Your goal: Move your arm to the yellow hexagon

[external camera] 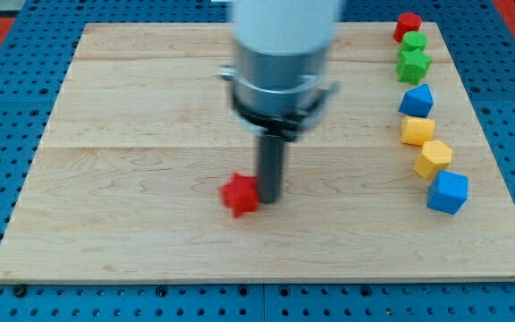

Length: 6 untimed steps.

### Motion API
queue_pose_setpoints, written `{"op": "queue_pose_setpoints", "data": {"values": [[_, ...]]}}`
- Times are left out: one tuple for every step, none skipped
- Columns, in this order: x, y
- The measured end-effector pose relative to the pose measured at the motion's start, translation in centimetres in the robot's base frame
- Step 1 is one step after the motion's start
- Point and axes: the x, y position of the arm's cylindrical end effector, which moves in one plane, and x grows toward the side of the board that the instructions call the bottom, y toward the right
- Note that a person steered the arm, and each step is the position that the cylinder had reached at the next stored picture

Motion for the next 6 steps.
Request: {"op": "queue_pose_setpoints", "data": {"values": [[1.2,1.6],[7.9,13.6],[8.5,27.1],[2.5,33.2],[-1.6,32.3],[-3.1,31.6]]}}
